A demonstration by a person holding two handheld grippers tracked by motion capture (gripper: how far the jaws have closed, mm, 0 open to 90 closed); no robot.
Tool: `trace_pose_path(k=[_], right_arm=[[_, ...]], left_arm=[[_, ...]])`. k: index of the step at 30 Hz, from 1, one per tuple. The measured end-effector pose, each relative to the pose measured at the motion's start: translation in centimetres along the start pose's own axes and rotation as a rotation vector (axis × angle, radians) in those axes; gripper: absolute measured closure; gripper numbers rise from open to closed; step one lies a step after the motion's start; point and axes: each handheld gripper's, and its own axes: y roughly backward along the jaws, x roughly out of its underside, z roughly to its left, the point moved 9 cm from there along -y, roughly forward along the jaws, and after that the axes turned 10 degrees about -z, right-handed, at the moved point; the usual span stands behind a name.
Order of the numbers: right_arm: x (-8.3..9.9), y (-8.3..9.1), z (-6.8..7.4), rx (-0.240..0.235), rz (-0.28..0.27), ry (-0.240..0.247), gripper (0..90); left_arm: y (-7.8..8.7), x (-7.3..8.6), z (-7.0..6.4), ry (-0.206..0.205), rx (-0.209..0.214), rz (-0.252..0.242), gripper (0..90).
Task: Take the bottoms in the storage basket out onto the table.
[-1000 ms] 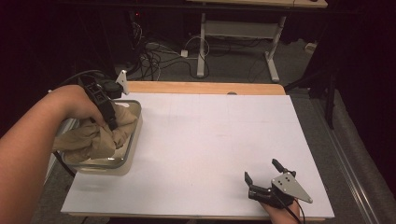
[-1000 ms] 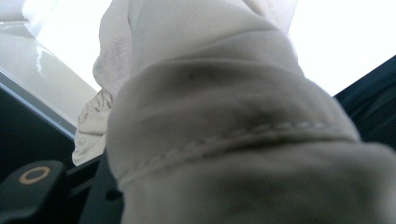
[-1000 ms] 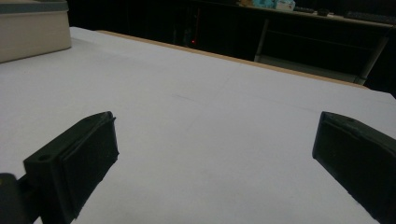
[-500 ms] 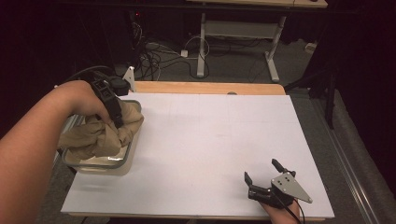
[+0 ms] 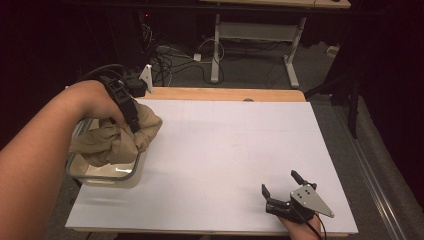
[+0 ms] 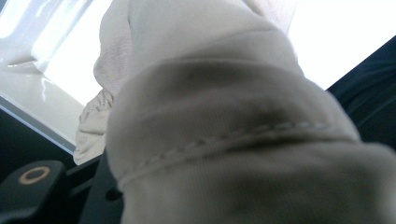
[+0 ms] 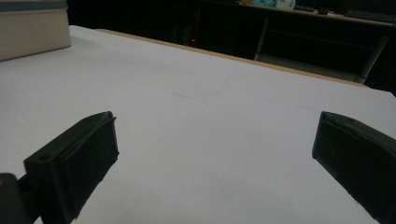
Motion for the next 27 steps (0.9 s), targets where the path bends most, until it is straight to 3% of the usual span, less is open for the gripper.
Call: trace_pose_path(k=[11,27], right_arm=[[0.0,0.0,0.0,0.0,0.002,0.001,1.3],[0.1,0.0,0.0,0.001,0.004,-0.001,1.3]], left_arm=[[1.1,-1.2,-1.0,-0.02,0.003,-0.028,55.5],[0.7,-3.7,-3.2,-0.061,0.019,-0.046,55.4]])
